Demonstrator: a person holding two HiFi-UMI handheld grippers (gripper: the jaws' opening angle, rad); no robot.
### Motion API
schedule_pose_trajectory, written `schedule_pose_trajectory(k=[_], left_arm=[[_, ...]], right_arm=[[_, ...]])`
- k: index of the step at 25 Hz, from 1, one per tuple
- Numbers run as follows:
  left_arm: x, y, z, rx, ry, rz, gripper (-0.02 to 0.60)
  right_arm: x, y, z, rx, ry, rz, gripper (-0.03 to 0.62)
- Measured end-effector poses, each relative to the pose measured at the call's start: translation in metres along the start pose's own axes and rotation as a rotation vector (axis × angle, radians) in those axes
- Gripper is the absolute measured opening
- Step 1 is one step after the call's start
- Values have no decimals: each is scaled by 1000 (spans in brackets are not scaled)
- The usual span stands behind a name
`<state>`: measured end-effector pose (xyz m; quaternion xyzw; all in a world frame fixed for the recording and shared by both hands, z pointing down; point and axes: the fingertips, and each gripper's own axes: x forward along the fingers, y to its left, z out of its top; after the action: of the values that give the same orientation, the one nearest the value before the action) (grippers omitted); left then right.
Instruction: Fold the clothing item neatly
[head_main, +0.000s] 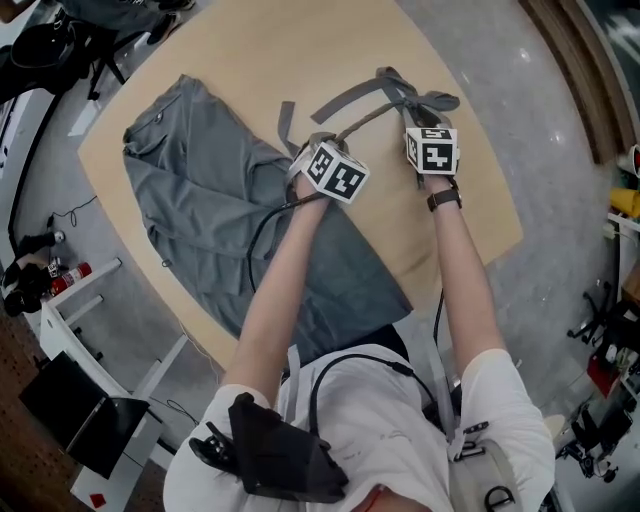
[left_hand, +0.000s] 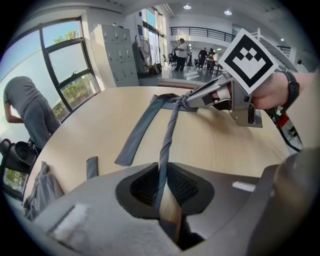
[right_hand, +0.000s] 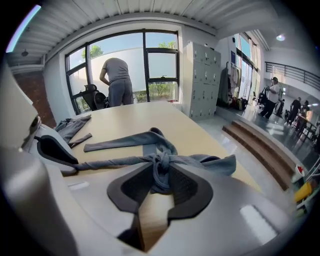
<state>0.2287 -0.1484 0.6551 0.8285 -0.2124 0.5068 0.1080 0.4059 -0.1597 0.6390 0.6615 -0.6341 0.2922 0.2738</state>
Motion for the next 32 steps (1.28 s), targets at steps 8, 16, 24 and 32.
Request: schedule_pose_trajectory(k=[8,16,24,32], left_arm=[[-58,-7,16,-235,-251,-51,25],[-154,14,-39,-531,-473,68,25],[-195,20,-131,-872,-562,135,26],[-208,13,-226,-1178,-551,141,41]], right_arm=[[-64,31,45,1,-131,72,64],[-174,144,99,-49,-347,339,64],[-214,328,89,-356,-349,708,67],[-223,466,38,-516,-227,939,69]])
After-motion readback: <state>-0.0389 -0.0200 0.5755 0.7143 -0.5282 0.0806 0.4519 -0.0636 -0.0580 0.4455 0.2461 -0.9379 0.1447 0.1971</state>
